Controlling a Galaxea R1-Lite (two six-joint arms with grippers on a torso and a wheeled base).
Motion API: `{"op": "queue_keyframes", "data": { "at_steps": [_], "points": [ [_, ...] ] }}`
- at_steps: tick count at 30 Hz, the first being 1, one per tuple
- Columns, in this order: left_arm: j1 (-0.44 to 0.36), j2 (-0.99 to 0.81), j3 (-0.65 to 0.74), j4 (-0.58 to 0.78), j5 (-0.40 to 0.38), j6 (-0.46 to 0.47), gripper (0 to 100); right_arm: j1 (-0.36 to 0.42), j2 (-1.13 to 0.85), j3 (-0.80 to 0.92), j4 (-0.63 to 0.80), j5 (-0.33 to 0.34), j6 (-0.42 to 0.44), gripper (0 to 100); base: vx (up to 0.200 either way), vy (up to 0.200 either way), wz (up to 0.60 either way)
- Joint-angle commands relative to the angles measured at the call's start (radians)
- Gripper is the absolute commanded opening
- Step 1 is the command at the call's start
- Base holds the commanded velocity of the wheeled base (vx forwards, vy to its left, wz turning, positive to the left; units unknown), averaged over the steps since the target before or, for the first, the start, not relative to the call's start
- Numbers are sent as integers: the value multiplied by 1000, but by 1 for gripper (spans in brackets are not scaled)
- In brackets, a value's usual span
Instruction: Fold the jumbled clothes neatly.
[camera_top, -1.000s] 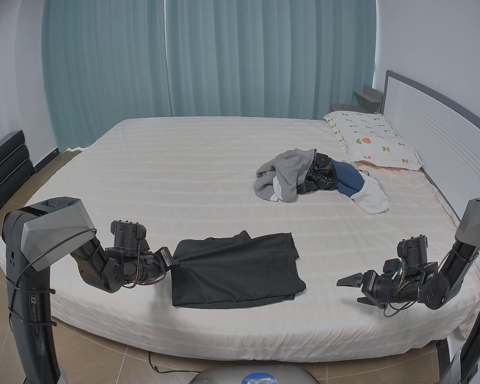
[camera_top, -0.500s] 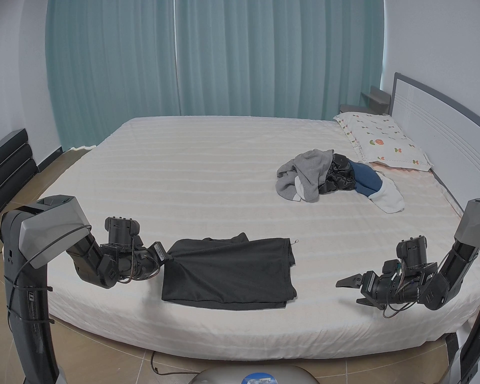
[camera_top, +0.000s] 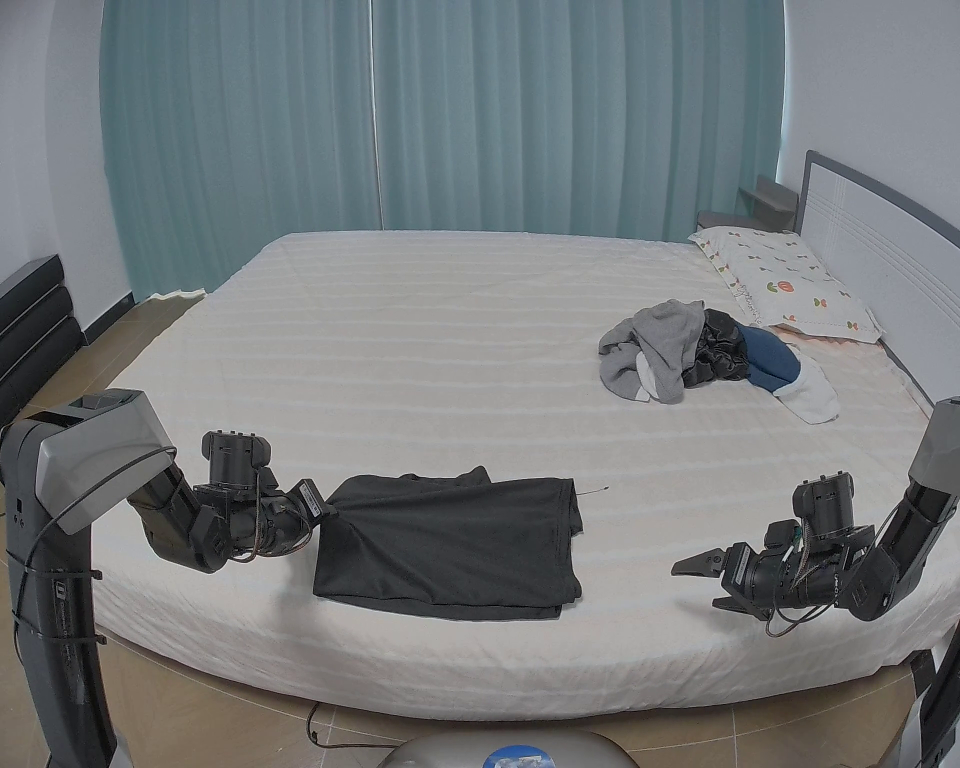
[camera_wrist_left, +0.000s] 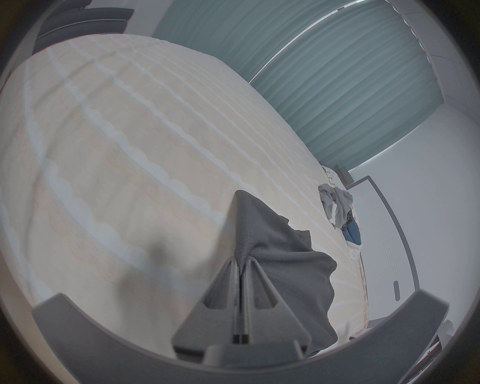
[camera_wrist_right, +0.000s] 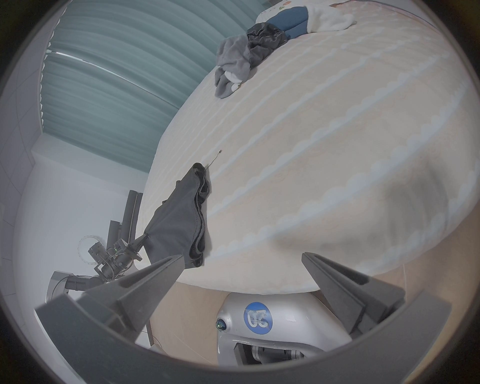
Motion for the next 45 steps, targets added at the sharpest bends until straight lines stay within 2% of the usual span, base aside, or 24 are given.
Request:
{"op": "queue_keyframes", "data": {
  "at_steps": [1,33,45],
  "points": [
    [6,1,-2,0,0,0,0,0,1,0,-2,0,0,100,0,0,0],
    [16,-11,43,-2,1,0,0,-6,0,-9,-2,-1,0,100,0,0,0],
    [17,-20,49,0,1,-8,0,-5,1,-9,-2,-1,1,100,0,200,0]
  ]
}}
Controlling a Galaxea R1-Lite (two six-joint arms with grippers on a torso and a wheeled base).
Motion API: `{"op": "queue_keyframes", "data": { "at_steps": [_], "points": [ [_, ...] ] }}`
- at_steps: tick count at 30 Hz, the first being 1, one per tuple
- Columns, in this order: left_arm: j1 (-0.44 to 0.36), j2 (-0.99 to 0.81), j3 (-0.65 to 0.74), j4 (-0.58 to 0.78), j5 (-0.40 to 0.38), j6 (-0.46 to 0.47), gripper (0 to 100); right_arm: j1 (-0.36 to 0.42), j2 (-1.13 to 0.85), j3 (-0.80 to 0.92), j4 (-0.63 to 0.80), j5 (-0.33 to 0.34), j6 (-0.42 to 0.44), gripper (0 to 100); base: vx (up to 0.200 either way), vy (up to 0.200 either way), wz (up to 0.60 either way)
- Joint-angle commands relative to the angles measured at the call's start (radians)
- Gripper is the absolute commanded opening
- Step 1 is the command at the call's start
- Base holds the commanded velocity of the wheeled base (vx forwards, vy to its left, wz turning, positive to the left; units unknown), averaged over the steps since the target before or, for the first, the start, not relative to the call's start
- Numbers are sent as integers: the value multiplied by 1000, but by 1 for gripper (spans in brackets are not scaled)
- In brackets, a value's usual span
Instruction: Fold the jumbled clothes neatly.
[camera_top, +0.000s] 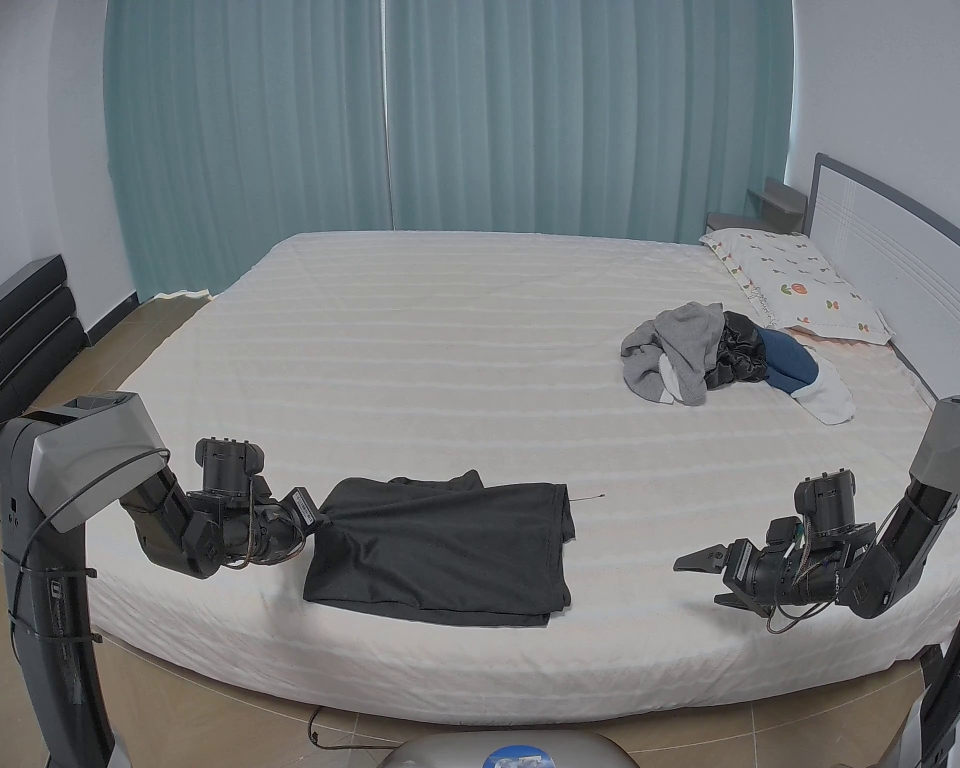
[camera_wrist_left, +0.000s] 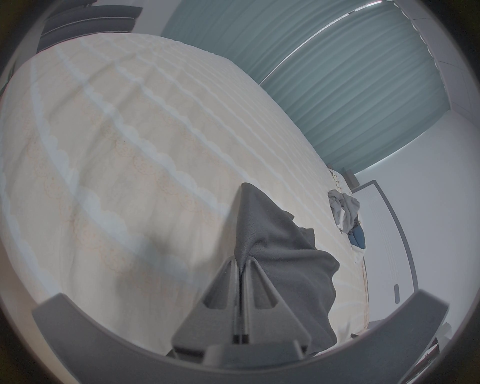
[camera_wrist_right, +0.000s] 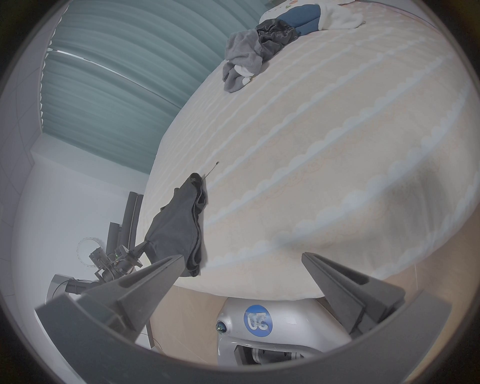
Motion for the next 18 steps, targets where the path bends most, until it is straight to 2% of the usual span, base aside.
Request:
{"op": "queue_keyframes", "data": {
  "at_steps": [1,18],
  "points": [
    [2,-3,0,0,0,-1,0,0,1,0,-1,1,1,100,0,200,0],
    [2,-6,20,1,2,-2,0,0,0,0,-1,1,1,100,0,200,0]
  ]
}}
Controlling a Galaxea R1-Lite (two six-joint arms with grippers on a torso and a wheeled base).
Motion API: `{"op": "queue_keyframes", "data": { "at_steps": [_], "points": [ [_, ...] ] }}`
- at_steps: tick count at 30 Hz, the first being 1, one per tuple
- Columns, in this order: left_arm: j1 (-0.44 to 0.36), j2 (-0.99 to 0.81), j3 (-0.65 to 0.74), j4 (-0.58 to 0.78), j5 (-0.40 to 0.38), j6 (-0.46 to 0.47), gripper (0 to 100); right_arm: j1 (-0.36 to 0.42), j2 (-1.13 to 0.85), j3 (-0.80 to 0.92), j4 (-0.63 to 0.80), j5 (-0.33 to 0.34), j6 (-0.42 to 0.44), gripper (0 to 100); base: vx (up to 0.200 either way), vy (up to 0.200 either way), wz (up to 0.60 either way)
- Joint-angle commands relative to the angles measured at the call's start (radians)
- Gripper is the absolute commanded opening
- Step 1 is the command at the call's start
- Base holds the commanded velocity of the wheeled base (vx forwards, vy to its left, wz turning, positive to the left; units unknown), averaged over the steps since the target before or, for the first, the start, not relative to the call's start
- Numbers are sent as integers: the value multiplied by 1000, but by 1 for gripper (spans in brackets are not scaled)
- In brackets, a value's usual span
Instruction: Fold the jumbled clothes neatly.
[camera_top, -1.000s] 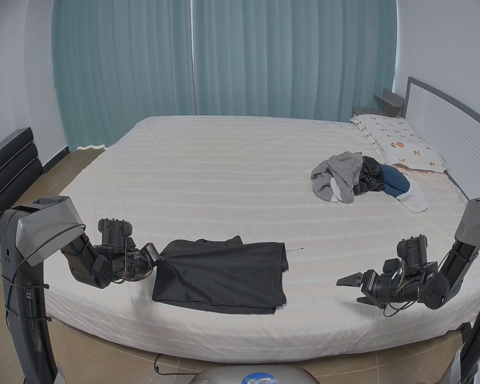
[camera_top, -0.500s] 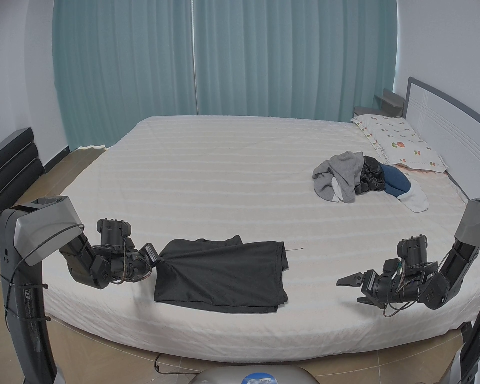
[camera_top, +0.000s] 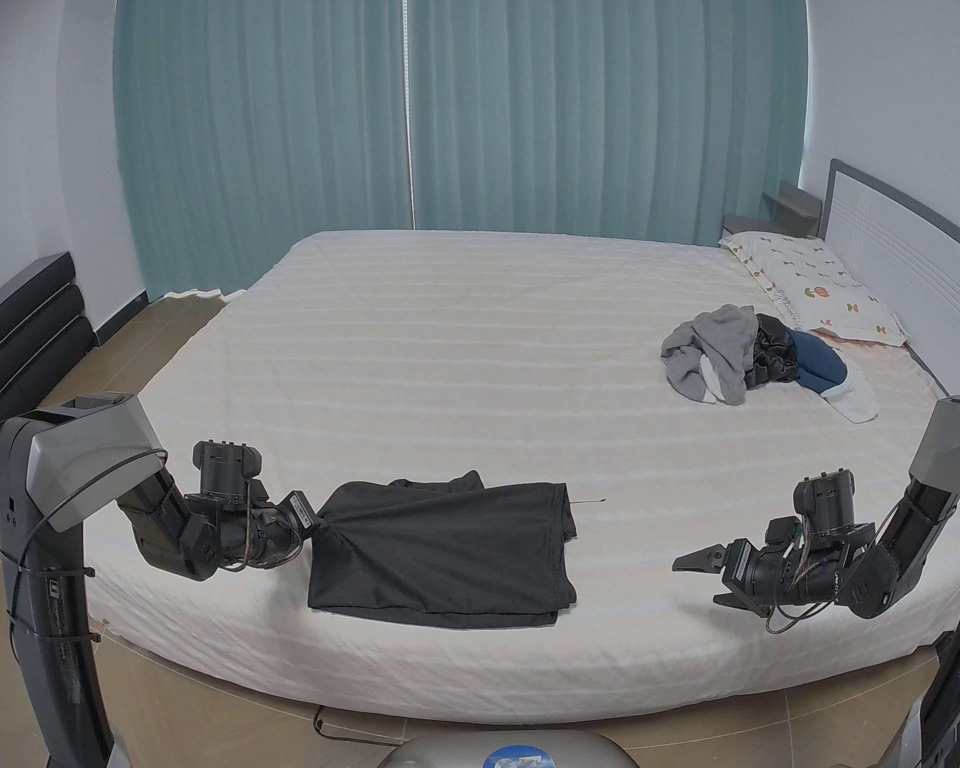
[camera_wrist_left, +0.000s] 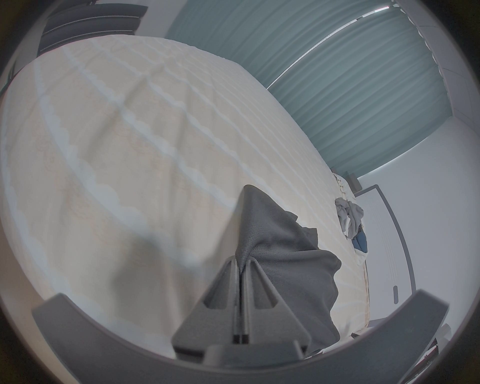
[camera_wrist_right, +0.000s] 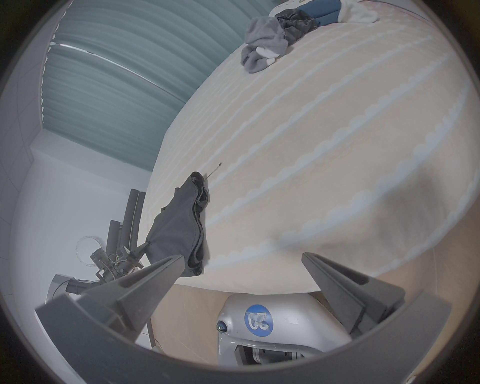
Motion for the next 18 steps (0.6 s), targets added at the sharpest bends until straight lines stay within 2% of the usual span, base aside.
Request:
{"op": "queue_keyframes", "data": {
  "at_steps": [1,3,16,17,18],
  "points": [
    [0,-2,2,0,1,-1,0,0,0,0,-1,1,0,100,0,200,0],
    [-1,0,3,0,1,-1,0,0,0,0,-1,1,0,100,0,200,0],
    [-27,0,38,-3,-1,1,0,0,0,-2,-1,1,0,100,0,0,0],
    [-29,-2,38,-3,-1,1,100,1,0,-2,-1,1,0,100,0,0,0],
    [-31,-2,38,-3,-1,1,100,1,0,-2,-1,1,0,100,0,0,0]
  ]
}}
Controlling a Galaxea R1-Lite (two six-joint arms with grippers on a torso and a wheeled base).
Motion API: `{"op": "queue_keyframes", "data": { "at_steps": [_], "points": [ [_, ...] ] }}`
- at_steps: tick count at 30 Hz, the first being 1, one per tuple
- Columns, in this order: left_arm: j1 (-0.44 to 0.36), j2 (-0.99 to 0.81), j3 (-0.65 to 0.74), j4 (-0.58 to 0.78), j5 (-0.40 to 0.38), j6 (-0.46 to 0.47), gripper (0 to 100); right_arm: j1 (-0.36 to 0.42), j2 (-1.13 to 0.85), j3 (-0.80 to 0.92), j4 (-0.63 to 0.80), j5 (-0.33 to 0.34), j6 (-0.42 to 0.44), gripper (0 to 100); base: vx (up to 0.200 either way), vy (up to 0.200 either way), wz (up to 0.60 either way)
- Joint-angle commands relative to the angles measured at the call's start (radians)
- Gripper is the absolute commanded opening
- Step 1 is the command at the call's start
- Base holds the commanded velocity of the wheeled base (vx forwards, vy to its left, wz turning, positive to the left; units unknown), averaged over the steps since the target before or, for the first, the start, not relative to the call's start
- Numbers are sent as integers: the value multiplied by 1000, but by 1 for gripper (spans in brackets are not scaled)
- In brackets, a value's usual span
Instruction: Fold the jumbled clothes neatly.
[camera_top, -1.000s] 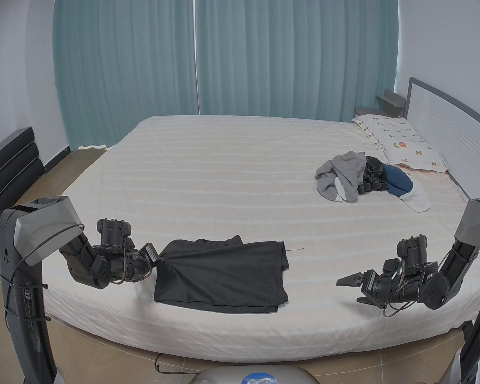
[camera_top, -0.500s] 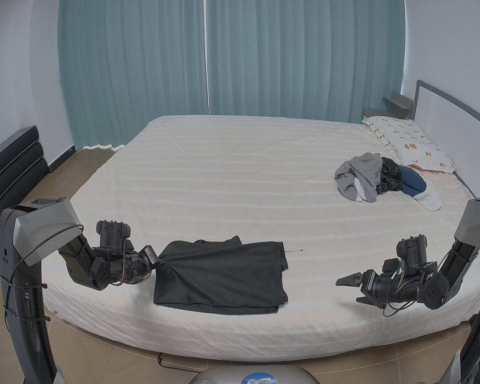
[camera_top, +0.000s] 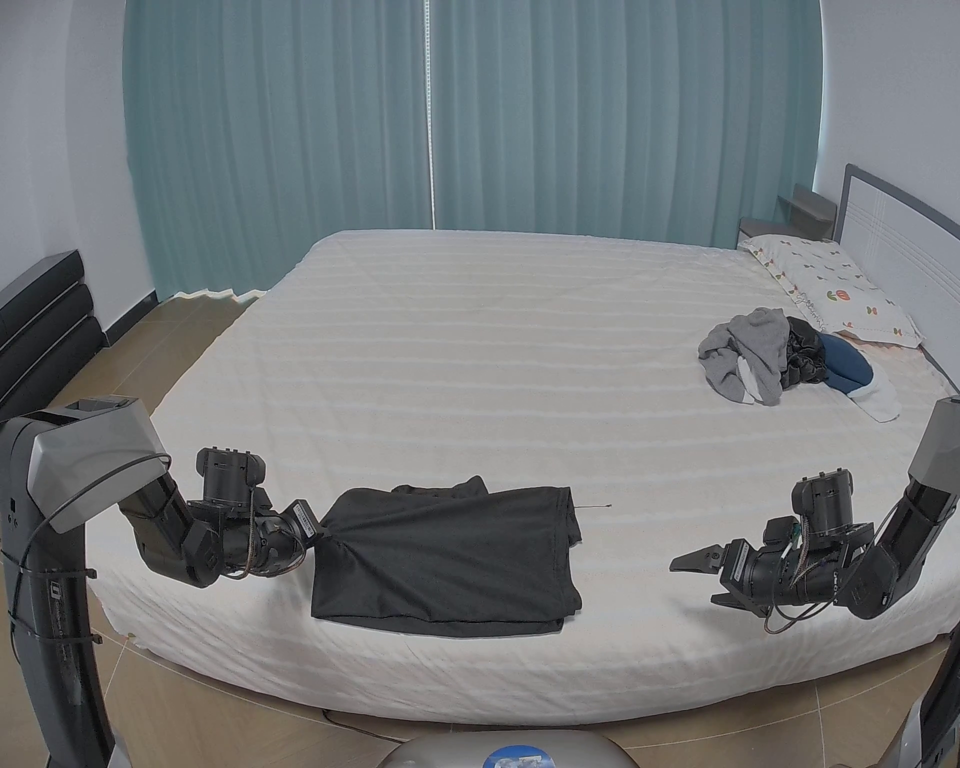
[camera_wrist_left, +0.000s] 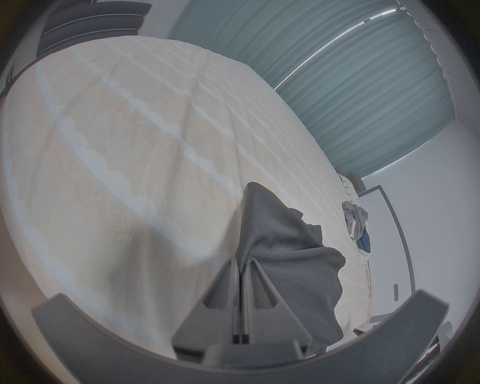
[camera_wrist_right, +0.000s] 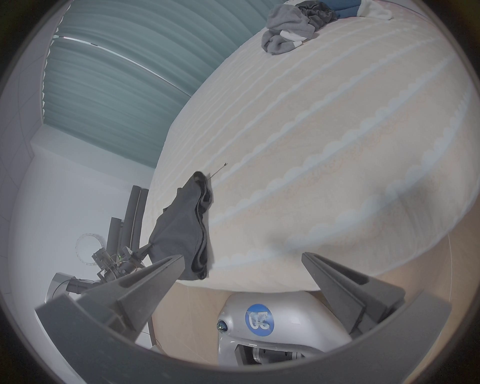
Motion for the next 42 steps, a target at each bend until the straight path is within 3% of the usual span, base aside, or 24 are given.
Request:
{"op": "queue_keyframes", "data": {
  "at_steps": [1,13,18,26,28,33,36,42],
  "points": [
    [-4,-1,5,-1,-1,0,100,2,1,0,-1,0,0,100,0,0,0],
    [5,-20,5,-1,-1,-2,100,11,3,0,-1,-3,-1,100,0,0,0],
    [11,-92,22,0,1,-48,100,45,3,-6,-5,-21,-5,100,0,0,0],
    [14,-222,100,-1,123,-52,100,157,-95,-14,-7,-221,-6,100,0,0,0],
    [16,-248,117,-1,128,-52,100,163,-114,-14,-5,-238,-6,100,0,0,0],
    [16,-480,230,-1,142,-46,100,173,-281,5,7,-359,-20,100,0,0,0],
    [16,-572,270,-1,143,-43,100,171,-368,29,10,-379,-35,100,0,0,0],
    [16,-764,338,-1,254,-11,100,142,-629,114,24,-385,-156,100,0,0,0]
  ]
}}
